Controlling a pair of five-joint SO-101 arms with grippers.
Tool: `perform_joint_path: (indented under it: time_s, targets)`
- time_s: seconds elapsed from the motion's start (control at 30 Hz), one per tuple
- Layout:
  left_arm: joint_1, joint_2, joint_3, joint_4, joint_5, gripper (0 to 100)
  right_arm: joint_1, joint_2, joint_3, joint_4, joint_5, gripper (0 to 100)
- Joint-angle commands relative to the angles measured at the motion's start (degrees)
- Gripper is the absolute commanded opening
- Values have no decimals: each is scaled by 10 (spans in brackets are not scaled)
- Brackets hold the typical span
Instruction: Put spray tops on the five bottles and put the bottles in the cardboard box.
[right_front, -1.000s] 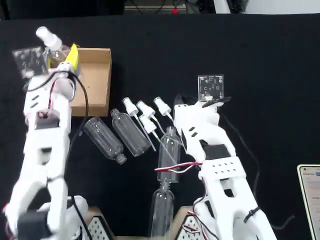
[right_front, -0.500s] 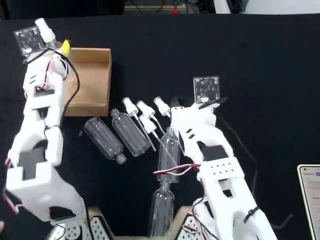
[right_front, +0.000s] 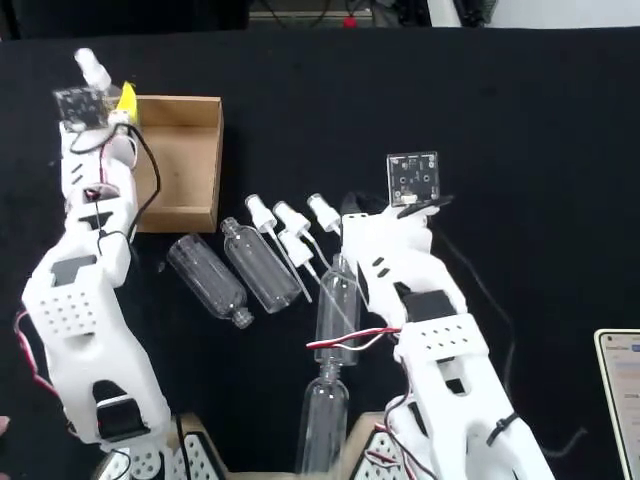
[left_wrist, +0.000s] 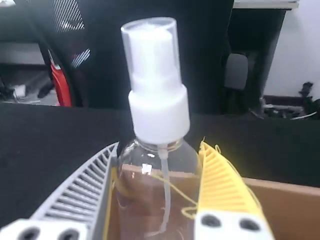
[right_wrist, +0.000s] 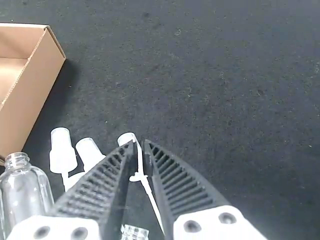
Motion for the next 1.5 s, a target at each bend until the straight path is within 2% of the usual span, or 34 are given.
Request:
perform_joint_path:
  time_s: [0.0,0.17,0.33,0.47,0.73,0.87,0.97,1.1,1.47]
  targets:
    - [-10,17,-47,-58,-22,126,-7,-7,-5,-18,1,15]
    - [-11,20,-42,-60,-17,127,-7,-7,-5,-18,1,15]
    - [-11,18,-47,-58,55,127,-7,-7,-5,-18,1,15]
    - [-7,25,-45,-58,33,127,-6,-7,-5,-18,1,15]
    - [-27,25,-64,-55,31,128,-6,-7,-5,-18,1,15]
    - [-36,25,-112,62,34,133,-6,-7,-6,-18,1,15]
    - [-37,25,-142,133,53,205,-6,-7,-5,-18,1,15]
    - [-43,21,-151,142,106,296,-6,-7,-5,-18,1,15]
    - [-39,18,-147,143,106,308,-6,-7,-6,-18,1,15]
